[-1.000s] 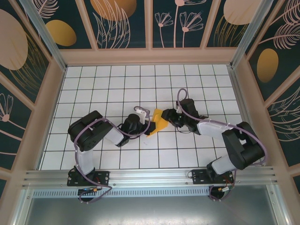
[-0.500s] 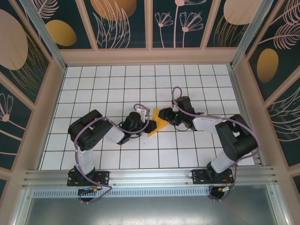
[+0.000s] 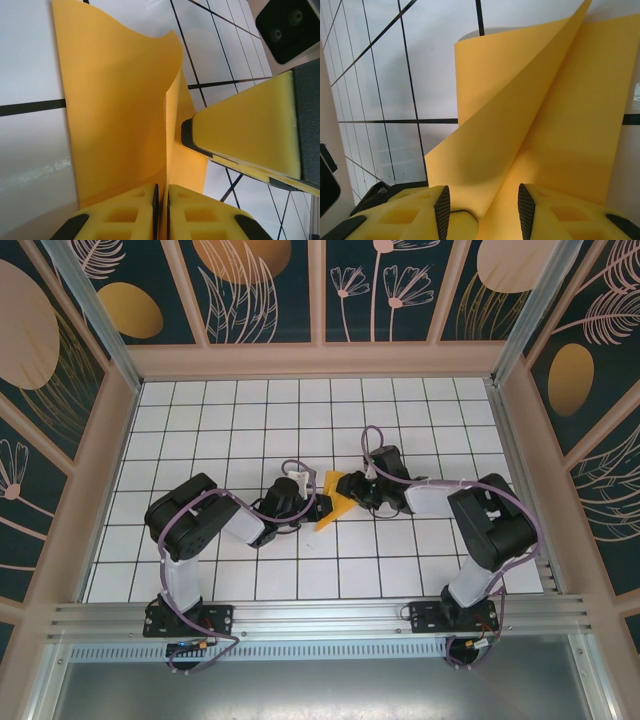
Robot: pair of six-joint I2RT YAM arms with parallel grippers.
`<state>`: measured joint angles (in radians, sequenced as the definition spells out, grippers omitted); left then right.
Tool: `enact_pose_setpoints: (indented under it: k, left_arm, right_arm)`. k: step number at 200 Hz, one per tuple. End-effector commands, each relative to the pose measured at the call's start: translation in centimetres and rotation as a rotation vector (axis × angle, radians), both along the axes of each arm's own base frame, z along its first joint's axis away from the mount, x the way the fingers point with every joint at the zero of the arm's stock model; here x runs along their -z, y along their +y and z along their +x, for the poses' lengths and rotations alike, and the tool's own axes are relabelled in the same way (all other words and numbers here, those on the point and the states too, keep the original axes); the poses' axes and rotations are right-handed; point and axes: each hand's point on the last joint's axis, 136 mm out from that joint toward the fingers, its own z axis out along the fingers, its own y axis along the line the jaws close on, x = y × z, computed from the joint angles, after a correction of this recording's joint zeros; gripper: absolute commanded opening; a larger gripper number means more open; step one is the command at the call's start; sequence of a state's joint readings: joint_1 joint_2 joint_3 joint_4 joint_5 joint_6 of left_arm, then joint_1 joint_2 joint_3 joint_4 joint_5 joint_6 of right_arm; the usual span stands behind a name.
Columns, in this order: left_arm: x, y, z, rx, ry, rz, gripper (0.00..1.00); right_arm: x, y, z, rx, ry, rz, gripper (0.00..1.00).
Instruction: Fold a paper plane with a square sheet of paper (pick it up from the middle)
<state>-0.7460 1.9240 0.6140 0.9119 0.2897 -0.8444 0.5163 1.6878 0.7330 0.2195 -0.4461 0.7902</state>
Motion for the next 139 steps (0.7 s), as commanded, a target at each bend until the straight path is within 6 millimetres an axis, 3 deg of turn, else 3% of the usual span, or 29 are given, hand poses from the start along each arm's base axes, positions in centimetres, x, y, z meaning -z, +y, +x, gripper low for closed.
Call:
enact_pose_setpoints:
  k: [1, 88, 139]
  left_arm:
    - [0.4, -0.2, 0.1, 0.004, 0.033, -0.010, 0.16]
    - [0.3, -0.1, -0.2, 0.016, 0.054, -0.008, 0.24]
    - [-0.6, 1.2, -0.4, -0.025, 0.047, 0.018, 0.34]
  right_arm:
    - [0.2, 0.6, 0.3, -0.009, 0.011, -0.012, 0.44]
    - [3.0, -0.5, 0.1, 0.037, 0.100, -0.096, 0.47]
    - [4.7, -1.4, -0.2, 0.072, 0.155, -0.164, 0.48]
